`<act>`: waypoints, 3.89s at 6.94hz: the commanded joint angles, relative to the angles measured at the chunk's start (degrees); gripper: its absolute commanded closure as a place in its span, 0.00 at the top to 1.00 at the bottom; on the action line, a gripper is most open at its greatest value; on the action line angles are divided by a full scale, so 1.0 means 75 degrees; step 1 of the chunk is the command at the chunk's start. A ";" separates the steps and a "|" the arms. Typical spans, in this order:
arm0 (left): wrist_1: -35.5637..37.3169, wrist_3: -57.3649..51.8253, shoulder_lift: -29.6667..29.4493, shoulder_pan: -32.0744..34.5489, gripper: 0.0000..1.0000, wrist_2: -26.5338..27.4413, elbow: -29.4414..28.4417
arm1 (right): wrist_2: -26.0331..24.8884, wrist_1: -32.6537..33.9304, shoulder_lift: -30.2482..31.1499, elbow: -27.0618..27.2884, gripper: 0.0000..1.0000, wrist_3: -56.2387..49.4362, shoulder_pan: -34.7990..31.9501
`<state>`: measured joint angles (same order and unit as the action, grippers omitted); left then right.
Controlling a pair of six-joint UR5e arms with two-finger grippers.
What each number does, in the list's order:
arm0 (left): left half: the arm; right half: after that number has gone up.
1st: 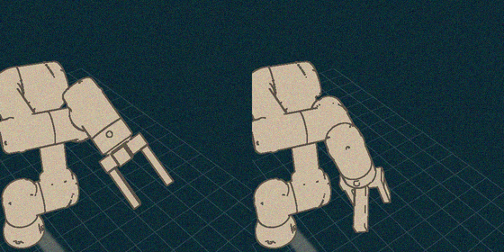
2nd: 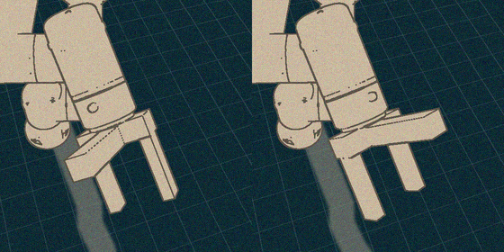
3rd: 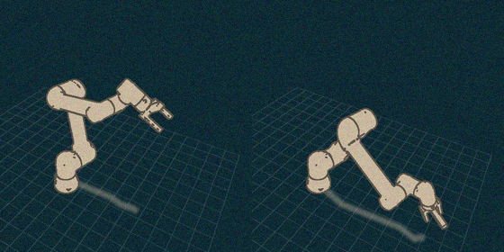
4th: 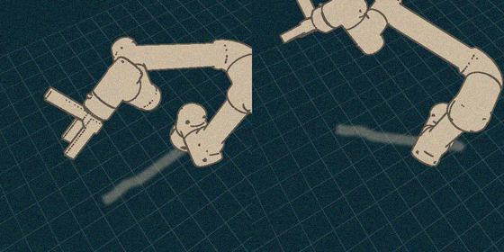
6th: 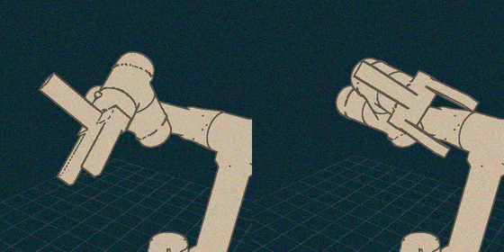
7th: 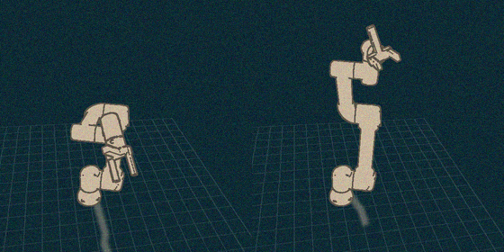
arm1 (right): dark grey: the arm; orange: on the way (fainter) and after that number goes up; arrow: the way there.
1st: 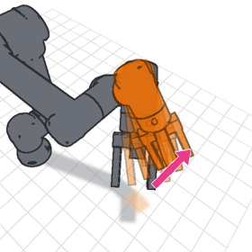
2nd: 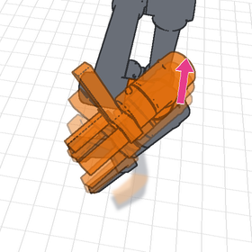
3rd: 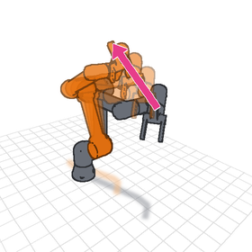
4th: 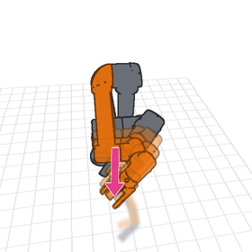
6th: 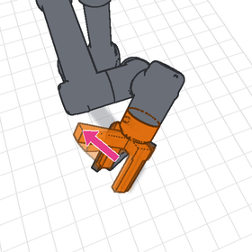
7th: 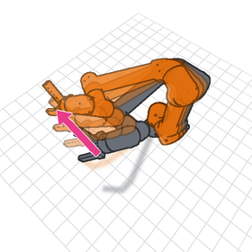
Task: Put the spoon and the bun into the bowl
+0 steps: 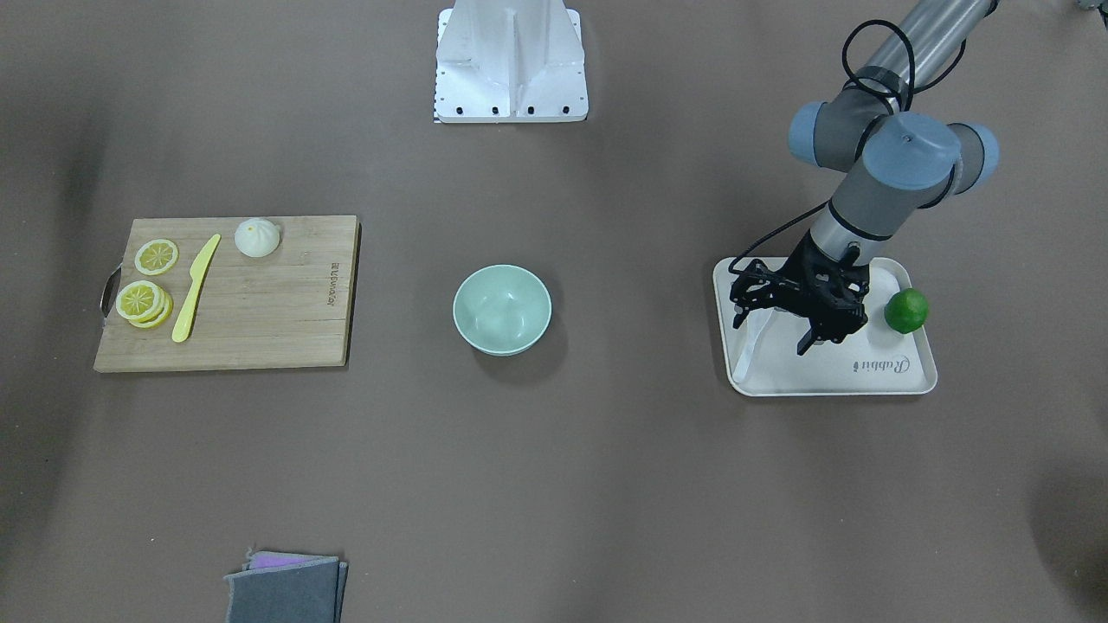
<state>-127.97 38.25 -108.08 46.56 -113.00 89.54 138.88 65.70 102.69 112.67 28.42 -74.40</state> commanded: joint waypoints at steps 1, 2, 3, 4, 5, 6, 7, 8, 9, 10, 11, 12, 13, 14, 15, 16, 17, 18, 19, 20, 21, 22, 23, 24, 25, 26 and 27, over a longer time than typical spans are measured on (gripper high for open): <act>-0.0420 0.0009 -0.0096 -0.0008 0.97 0.0019 -0.0522 | -0.0153 -0.0030 -0.0109 0.0257 1.00 0.0615 0.0649; -0.0596 0.0020 -0.0120 -0.0008 0.97 0.0008 -0.0629 | -0.0270 -0.0030 -0.0109 0.0398 1.00 0.0629 0.0860; -0.0598 0.0032 -0.0144 -0.0055 0.97 0.0008 -0.0700 | -0.0433 -0.0018 -0.0133 0.0469 1.00 0.0641 0.1129; -0.0598 0.0079 -0.0191 -0.0102 0.97 0.0008 -0.0701 | -0.0458 -0.0018 -0.0168 0.0516 1.00 0.0652 0.1166; -0.0598 0.0067 -0.0191 -0.0195 0.97 0.0008 -0.0712 | -0.0458 -0.0018 -0.0180 0.0540 1.00 0.0664 0.1236; -0.0598 0.0044 -0.0191 -0.0207 0.87 0.0008 -0.0713 | -0.0458 -0.0018 -0.0249 0.0540 1.00 0.0676 0.1318; -0.0598 0.0009 -0.0179 -0.0219 0.78 -0.0004 -0.0713 | -0.0447 -0.0018 -0.0273 0.0586 1.00 0.0734 0.1412; -0.0598 0.0009 -0.0156 -0.0219 0.66 -0.0004 -0.0701 | -0.0447 -0.0018 -0.0273 0.0680 1.00 0.0885 0.1505; -0.0598 0.0009 -0.0156 -0.0219 0.66 -0.0004 -0.0712 | -0.0458 -0.0018 -0.0285 0.0773 1.00 0.1096 0.1611; -0.0586 -0.0003 -0.0156 -0.0219 0.66 -0.0004 -0.0724 | -0.0470 -0.0006 -0.0378 0.0774 1.00 0.1109 0.1751; -0.0586 -0.0003 -0.0167 -0.0289 0.62 -0.0004 -0.0724 | -0.0563 -0.0006 -0.0425 0.0774 1.00 0.1110 0.1892; -0.0586 0.0009 -0.0168 -0.0359 0.62 0.0008 -0.0736 | -0.0691 -0.0006 -0.0484 0.0786 1.00 0.1110 0.2079; -0.0575 0.0032 -0.0179 -0.0383 0.55 -0.0004 -0.0759 | -0.0716 -0.0006 -0.0542 0.0809 1.00 0.1110 0.2150; -0.0575 0.0067 -0.0179 -0.0395 0.40 -0.0004 -0.0748 | -0.0716 -0.0006 -0.0543 0.0821 1.00 0.1110 0.2151; -0.0493 0.0091 -0.0179 -0.0395 0.32 0.0008 -0.0759 | -0.0728 0.0005 -0.0543 0.0833 1.00 0.1110 0.2162; -0.0469 0.0102 -0.0179 -0.0395 0.18 -0.0050 -0.0725 | -0.0728 0.0005 -0.0543 0.0844 1.00 0.1121 0.2163; -0.0469 0.0102 -0.0179 -0.0395 0.00 -0.0028 -0.0724 | -0.0786 0.0005 -0.0589 0.0845 1.00 0.1284 0.2232; -0.0458 0.0102 -0.0156 -0.0349 0.00 -0.0109 -0.0492 | -0.0856 -0.0006 -0.0648 0.0879 1.00 0.1575 0.2337; -0.0388 0.0126 -0.0156 0.0012 0.00 -0.0608 -0.0246 | -0.1100 0.0005 -0.0834 0.0891 1.00 0.2031 0.2605; 0.0413 0.0184 -0.0191 0.0572 0.00 -0.1344 0.0359 | -0.1880 -0.0006 -0.1022 0.0891 1.00 0.2975 0.3234; 0.1489 0.0869 -0.0458 0.0763 0.00 -0.1410 0.1259 | -0.2886 -0.0018 -0.1232 0.0891 1.00 0.4411 0.4157; 0.2335 0.1386 -0.0983 0.0754 0.00 -0.1422 0.1720 | -0.3418 -0.0018 -0.1304 0.0938 1.00 0.4925 0.4758; 0.2506 0.1763 -0.1359 0.0719 0.00 -0.1422 0.1713 | -0.3818 -0.0006 -0.1305 0.0915 1.00 0.4941 0.5135; 0.2507 0.2091 -0.1595 0.0695 0.00 -0.1422 0.1644 | -0.3961 0.0005 -0.1281 0.0869 1.00 0.4942 0.5232; 0.2507 0.2245 -0.1783 0.0428 0.00 -0.1364 0.1550 | -0.4194 0.0017 -0.1304 0.0764 0.99 0.4907 0.5302; 0.2507 0.2560 -0.2260 0.0309 0.00 -0.1363 0.1271 | -0.4289 0.0017 -0.1316 0.0461 0.99 0.4883 0.5303; 0.2496 0.2865 -0.2520 0.0053 0.00 -0.1305 0.1152 | -0.4314 0.0064 -0.1316 0.0296 0.99 0.4871 0.5431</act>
<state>-109.23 56.97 -124.09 48.95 -123.17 99.61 107.18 65.89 92.86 116.68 65.08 -34.56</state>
